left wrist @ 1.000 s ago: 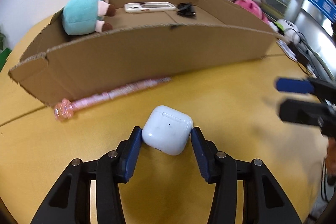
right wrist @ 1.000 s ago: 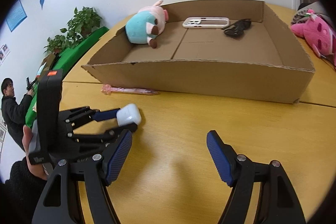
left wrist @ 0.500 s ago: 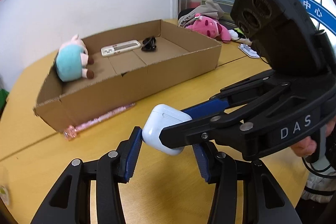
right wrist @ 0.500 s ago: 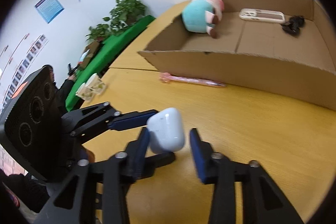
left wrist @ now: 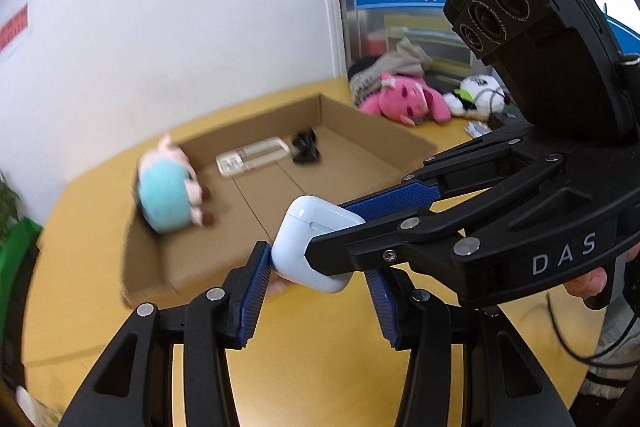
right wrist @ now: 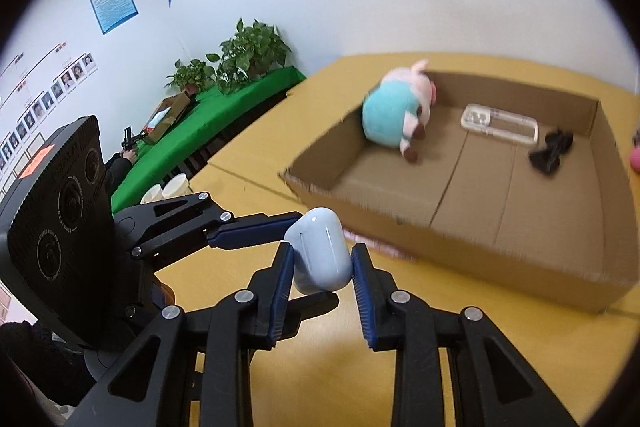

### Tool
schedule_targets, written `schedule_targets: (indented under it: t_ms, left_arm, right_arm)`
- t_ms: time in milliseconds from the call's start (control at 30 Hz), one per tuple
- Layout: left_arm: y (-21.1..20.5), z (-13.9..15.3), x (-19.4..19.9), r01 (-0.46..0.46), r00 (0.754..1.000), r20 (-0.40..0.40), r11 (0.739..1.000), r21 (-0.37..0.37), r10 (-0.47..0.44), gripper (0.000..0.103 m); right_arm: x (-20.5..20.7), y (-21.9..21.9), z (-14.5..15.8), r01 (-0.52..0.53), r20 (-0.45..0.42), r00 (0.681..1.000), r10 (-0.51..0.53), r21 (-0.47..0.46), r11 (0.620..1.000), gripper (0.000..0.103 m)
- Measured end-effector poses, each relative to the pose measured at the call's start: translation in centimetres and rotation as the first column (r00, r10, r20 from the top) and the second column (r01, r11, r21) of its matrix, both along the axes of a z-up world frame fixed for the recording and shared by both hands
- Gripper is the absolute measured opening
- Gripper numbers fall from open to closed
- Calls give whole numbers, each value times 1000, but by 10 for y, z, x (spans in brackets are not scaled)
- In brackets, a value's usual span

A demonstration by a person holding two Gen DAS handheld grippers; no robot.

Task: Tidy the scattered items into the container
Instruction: 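Lift the earbud case with the left tool and carry it over the box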

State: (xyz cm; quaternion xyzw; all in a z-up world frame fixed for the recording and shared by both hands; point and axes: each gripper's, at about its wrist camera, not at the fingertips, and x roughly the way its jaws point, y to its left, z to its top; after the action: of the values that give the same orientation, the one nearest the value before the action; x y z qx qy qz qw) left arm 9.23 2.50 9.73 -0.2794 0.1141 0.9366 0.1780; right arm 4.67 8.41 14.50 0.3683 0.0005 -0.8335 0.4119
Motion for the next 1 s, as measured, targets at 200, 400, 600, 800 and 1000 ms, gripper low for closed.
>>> schedule_targets:
  t_ms: [200, 400, 600, 800, 1000]
  left_arm:
    - [-12, 42, -28, -13, 997, -73, 999, -34, 10, 51]
    - [-26, 67, -59, -25, 996, -90, 997, -70, 19, 51]
    - [-40, 79, -89, -40, 996, -88, 996, -83, 33, 51]
    - [-55, 73, -123, -61, 998, -39, 995, -75, 58, 51]
    - [-64, 61, -151, -56, 998, 28, 997, -59, 57, 51]
  right_arm:
    - [-31, -12, 44, -19, -83, 996, 17, -18, 1000, 28]
    - [-63, -27, 69, -41, -104, 994, 39, -26, 999, 28]
    - [-94, -44, 84, -74, -103, 992, 72, -19, 997, 28]
    - [-127, -63, 79, -99, -74, 992, 100, 19, 995, 28]
    - [-157, -68, 61, -93, -23, 995, 94, 14, 996, 28]
